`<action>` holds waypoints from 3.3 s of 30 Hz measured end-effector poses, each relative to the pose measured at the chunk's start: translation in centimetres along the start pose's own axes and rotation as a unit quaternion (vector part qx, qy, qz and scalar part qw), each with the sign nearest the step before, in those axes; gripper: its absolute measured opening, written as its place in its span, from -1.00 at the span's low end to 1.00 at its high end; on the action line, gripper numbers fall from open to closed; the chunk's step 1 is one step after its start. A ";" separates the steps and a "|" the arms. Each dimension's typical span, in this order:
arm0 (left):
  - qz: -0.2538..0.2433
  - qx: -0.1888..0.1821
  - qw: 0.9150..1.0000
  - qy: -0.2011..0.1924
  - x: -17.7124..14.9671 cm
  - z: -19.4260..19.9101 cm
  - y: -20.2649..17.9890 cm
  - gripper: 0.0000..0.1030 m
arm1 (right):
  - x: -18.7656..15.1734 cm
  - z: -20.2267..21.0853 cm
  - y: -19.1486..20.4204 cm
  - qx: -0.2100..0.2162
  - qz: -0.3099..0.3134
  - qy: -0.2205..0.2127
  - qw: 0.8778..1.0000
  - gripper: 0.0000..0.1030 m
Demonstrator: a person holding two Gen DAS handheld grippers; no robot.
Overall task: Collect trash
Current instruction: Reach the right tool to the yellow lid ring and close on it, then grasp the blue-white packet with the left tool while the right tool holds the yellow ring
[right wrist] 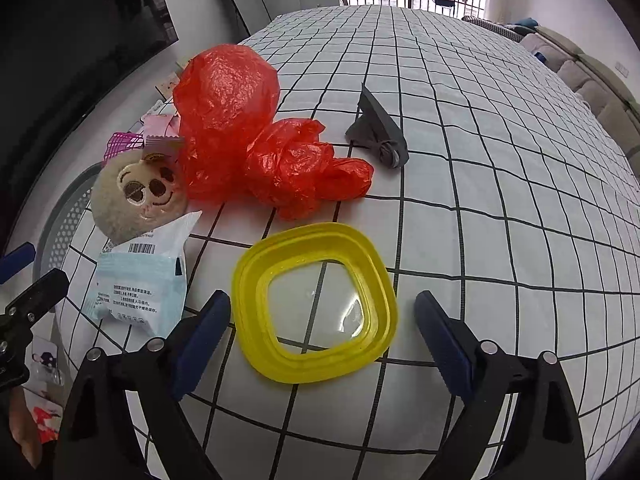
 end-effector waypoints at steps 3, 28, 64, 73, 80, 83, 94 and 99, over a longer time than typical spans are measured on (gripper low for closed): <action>0.000 -0.004 1.000 0.001 0.0 0.1 -0.2 0.88 | 0.1 0.1 1.0 -0.007 0.020 -0.002 1.000 0.40; -0.025 -0.033 0.999 0.000 0.8 -1.5 -4.9 0.88 | -5.3 4.9 -2.1 0.032 -0.087 -0.051 0.994 0.33; -0.147 -0.162 0.975 -0.027 2.0 -1.9 -3.5 0.88 | -6.2 5.8 -1.2 0.044 -0.097 -0.056 0.993 0.33; -0.199 -0.189 0.962 -0.011 1.7 -3.0 -5.1 0.88 | -6.4 5.4 -1.1 0.050 -0.098 -0.051 0.993 0.34; -0.208 -0.245 0.947 0.020 -0.9 -1.8 -5.5 0.88 | -6.6 5.6 -1.6 0.048 -0.105 -0.055 0.992 0.34; -0.220 -0.259 0.940 0.026 -2.0 -0.9 -6.1 0.88 | -6.7 5.5 -1.9 0.047 -0.110 -0.054 0.991 0.34; -0.190 -0.187 0.963 0.026 -1.2 -0.8 -7.6 0.88 | -7.3 5.9 -2.4 0.053 -0.118 -0.063 0.990 0.34; -0.174 -0.167 0.969 0.053 -1.0 -2.4 -8.3 0.86 | -7.6 6.2 -2.7 0.055 -0.120 -0.069 0.989 0.34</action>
Point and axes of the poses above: each gripper's, at about its wrist camera, not at the fingertips, and z roughly against the way its jaws point, y to its left, x to its top, the point moved 1 cm from there along -z, roughly the way its jaws point, and after that the axes turned 4 degrees about y, right-handed, at the moved point
